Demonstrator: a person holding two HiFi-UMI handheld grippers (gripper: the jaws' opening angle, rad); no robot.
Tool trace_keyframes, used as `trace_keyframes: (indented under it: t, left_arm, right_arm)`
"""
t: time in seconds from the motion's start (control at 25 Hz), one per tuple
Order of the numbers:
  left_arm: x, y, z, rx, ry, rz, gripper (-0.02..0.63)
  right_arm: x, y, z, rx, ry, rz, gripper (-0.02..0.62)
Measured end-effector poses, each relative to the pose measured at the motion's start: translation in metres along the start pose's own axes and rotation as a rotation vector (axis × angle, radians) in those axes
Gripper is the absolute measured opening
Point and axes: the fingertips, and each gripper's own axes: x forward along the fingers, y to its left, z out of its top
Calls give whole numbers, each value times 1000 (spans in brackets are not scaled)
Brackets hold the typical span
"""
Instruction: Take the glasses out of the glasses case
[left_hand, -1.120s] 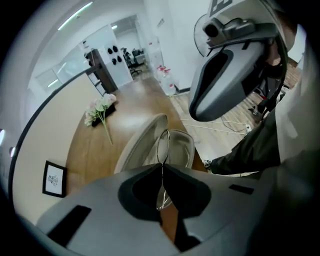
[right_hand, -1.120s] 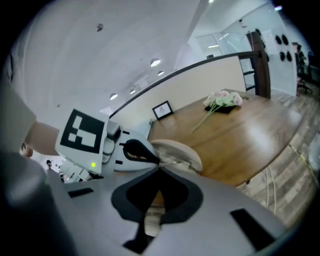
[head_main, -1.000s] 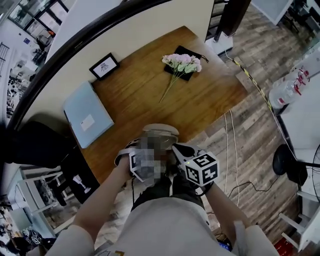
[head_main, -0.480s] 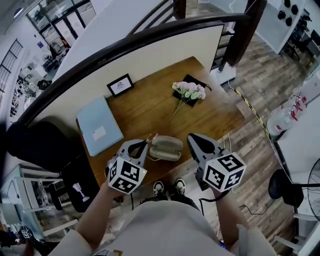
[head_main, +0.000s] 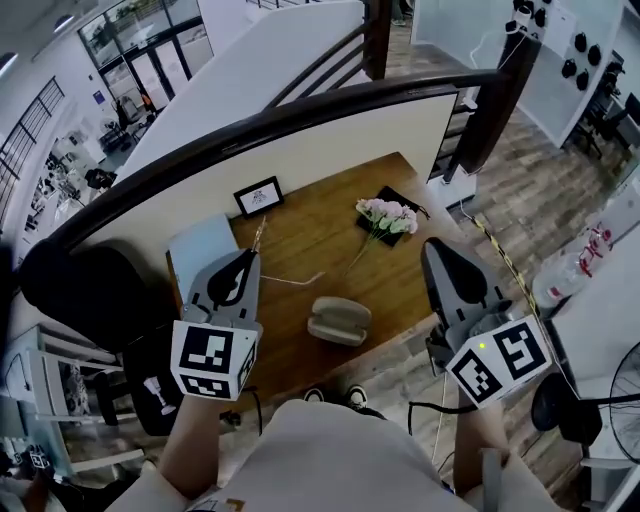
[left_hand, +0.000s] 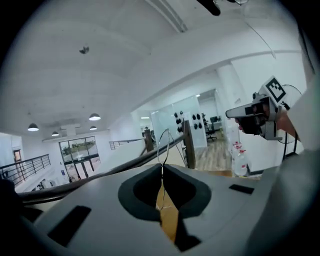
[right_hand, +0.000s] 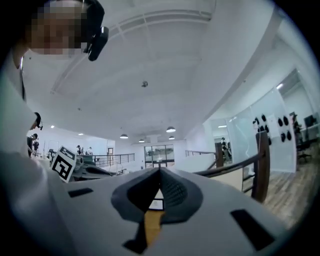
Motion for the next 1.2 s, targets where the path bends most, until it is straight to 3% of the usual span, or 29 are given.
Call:
trace_keyframes:
  t: [0.24, 0.44, 0.68, 0.88, 1.0, 1.2]
  left_arm:
    - [-39, 29, 45, -6, -113, 97, 12]
    - [-61, 38, 45, -45, -140, 146, 12]
    - [-65, 33, 16, -40, -87, 154, 12]
    - [-62, 33, -16, -51, -22, 165, 12]
    - [-62, 29, -27, -55, 9, 157, 12]
    - [-65, 26, -29, -58, 19, 159, 12]
  right_arm:
    - [-13, 24, 48, -36, -107, 22, 5]
    - [-17, 25, 36, -5, -97, -5, 3]
    - [-16, 35, 0, -13, -3, 45, 3]
    - [-15, 48, -25, -188, 74, 19, 3]
    - [-13, 55, -39, -216, 110, 34, 3]
    - [-15, 58, -38, -234, 95, 31, 3]
